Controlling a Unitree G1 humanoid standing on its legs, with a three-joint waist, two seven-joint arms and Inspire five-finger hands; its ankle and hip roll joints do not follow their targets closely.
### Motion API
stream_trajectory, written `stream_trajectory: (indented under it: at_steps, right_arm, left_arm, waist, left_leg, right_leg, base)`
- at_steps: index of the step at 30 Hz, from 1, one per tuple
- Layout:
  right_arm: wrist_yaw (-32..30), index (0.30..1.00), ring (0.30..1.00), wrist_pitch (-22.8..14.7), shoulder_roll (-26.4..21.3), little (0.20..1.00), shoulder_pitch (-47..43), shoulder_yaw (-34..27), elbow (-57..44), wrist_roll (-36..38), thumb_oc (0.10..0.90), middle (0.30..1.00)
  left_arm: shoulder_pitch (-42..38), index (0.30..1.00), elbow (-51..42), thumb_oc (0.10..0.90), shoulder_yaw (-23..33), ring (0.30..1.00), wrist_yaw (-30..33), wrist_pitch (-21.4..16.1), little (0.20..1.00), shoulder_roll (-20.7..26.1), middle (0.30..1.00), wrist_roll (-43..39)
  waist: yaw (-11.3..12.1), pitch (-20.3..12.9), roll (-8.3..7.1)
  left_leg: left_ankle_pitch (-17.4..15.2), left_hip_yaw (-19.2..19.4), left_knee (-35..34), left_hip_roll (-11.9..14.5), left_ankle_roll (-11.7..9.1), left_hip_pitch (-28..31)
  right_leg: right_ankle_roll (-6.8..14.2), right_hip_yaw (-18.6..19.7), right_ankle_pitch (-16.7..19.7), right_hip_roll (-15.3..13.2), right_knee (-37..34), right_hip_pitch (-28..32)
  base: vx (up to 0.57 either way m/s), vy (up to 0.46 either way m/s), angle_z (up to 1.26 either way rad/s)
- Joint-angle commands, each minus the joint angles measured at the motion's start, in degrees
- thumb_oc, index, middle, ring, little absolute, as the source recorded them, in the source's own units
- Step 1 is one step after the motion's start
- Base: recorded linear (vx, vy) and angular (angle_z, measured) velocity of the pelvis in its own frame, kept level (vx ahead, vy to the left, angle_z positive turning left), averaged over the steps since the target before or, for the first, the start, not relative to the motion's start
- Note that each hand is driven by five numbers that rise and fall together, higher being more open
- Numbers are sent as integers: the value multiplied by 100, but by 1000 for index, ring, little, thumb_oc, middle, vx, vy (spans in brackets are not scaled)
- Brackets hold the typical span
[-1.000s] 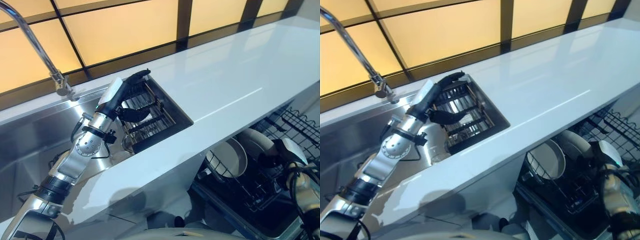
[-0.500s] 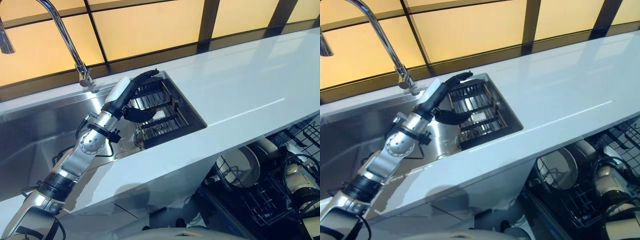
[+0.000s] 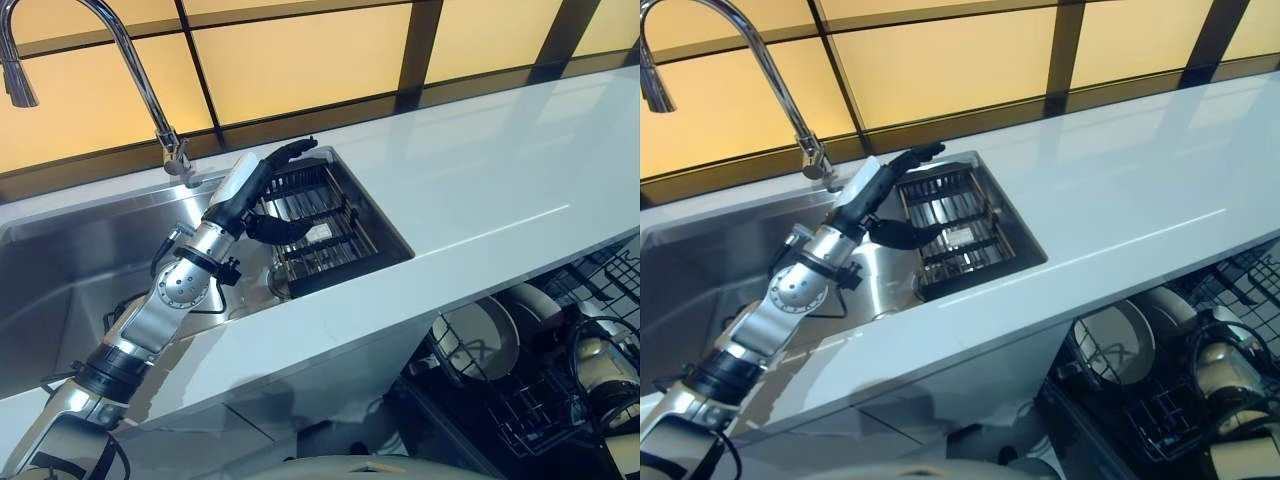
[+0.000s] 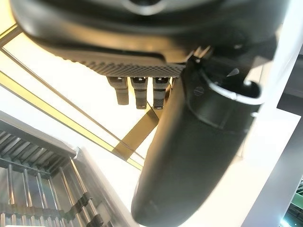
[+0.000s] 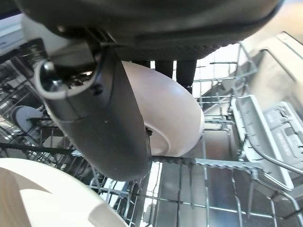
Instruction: Pick up plates and place into dishwasher.
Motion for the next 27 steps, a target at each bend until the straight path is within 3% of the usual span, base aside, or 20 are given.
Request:
stream_trajectory:
  at_steps: [1, 9, 18, 27]
  right_arm:
    - [-161, 900, 900, -60, -22, 900, 204, 194, 8, 9, 800, 900]
    - [-249, 900, 900, 146, -172, 900, 663, -380, -1298, 170, 800, 900]
    - [-379, 900, 900, -154, -136, 900, 1448, -1479, -2811, 67, 800, 900]
    - [-490, 900, 900, -292, -243, 900, 1815, -1943, -3132, -161, 800, 900]
  left_arm:
    - [-896, 900, -418, 800, 122, 900, 262, -599, 900, 86, 900, -181]
    - [-760, 900, -381, 800, 236, 900, 247, -610, 900, 45, 900, -117]
    - [-400, 900, -217, 800, 607, 900, 147, -638, 900, 6, 900, -124]
    - [-355, 900, -231, 800, 667, 900, 168, -658, 900, 36, 900, -99]
  waist:
    - [36, -280, -13]
    - [-160, -288, -34]
    - [-460, -311, -44]
    - [-634, -364, -57]
  left_leg:
    - [-852, 107, 45, 60, 175, 199]
    - [-881, 220, 45, 55, 190, 219]
    - [-902, 411, 45, 57, 217, 213]
    - [-924, 591, 45, 72, 222, 202]
  right_leg:
    - [189, -59, -465, 134, 62, 117]
    - [205, 57, -434, 151, 62, 92]
    - [213, 269, -396, 196, 62, 18]
    - [235, 403, -371, 232, 62, -57]
  base:
    - [-19, 55, -5]
    - [-8, 37, -7]
    - [-1, 25, -9]
    - [-8, 11, -11]
